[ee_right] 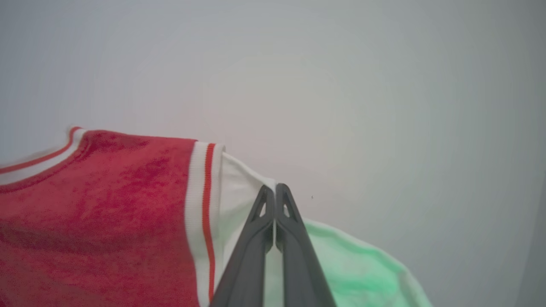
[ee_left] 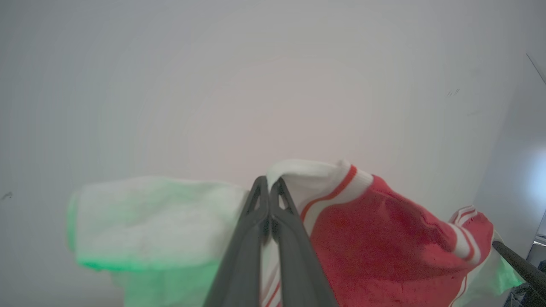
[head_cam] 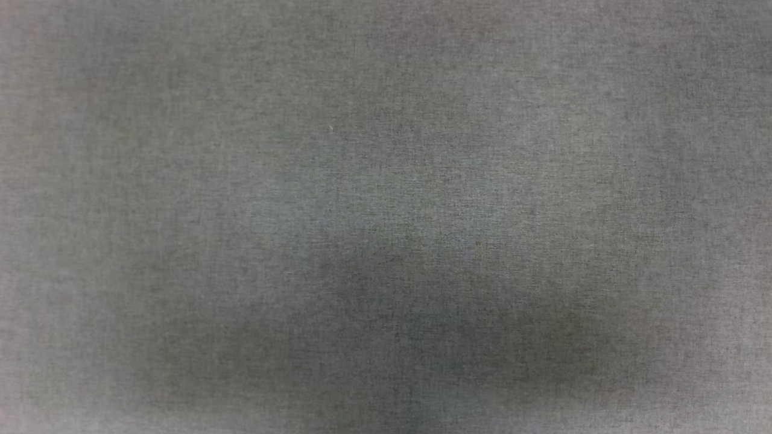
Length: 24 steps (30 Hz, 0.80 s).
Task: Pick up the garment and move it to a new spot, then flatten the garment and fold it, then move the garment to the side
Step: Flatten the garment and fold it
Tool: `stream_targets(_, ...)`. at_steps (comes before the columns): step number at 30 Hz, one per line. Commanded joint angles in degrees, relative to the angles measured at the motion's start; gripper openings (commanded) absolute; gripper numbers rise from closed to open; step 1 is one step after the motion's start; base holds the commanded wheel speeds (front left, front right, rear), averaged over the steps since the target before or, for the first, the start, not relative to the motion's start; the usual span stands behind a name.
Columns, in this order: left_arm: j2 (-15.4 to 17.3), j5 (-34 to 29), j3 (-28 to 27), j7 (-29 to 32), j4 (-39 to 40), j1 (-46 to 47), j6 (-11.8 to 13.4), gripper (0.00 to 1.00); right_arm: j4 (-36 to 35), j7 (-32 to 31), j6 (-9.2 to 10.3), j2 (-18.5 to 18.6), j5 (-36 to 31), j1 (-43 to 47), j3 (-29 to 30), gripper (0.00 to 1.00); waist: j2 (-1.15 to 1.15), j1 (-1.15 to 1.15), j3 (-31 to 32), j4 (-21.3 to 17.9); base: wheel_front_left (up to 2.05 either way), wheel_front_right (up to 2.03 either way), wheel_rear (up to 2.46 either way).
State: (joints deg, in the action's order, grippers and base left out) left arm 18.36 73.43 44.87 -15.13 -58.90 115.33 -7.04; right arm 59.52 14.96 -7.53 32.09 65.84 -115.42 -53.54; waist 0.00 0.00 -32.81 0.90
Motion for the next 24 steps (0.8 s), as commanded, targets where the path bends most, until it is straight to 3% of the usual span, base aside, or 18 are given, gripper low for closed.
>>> stream_targets(1, 0.4, -0.3, -0.4, 0.0, -0.4, -1.8, -0.1, 0.0, 0.0, 0.2, 0.09, 0.1, -0.3, 1.3, 0.1, 0.0, 0.0, 0.0, 0.2, 0.3, 0.0, 0.0, 0.0)
stream_targets(9, 3.2, 0.4, -2.1, 0.0, 6.0, -12.5, -0.5, 0.0, -4.7, 0.3, 0.09, 2.8, -0.9, 9.5, -3.1, 0.0, 0.0, 0.0, 1.4, 0.4, 0.0, 0.0, 0.0)
stream_targets(16, 5.8, 4.5, -0.3, 0.1, 17.0, -24.2, -0.5, 0.0, -11.4, 0.0, 0.09, 6.8, 0.8, 17.6, -7.3, 0.0, 0.0, 0.0, 4.3, 0.5, 0.0, 0.0, 0.0)
stream_targets(24, 13.3, 9.3, 0.1, 0.1, 32.3, -45.1, -0.5, 0.0, -22.0, -1.7, 0.09, 14.7, 5.1, 31.1, -12.6, 0.0, 0.0, 0.0, 8.8, 1.2, 0.0, 0.0, 0.0)
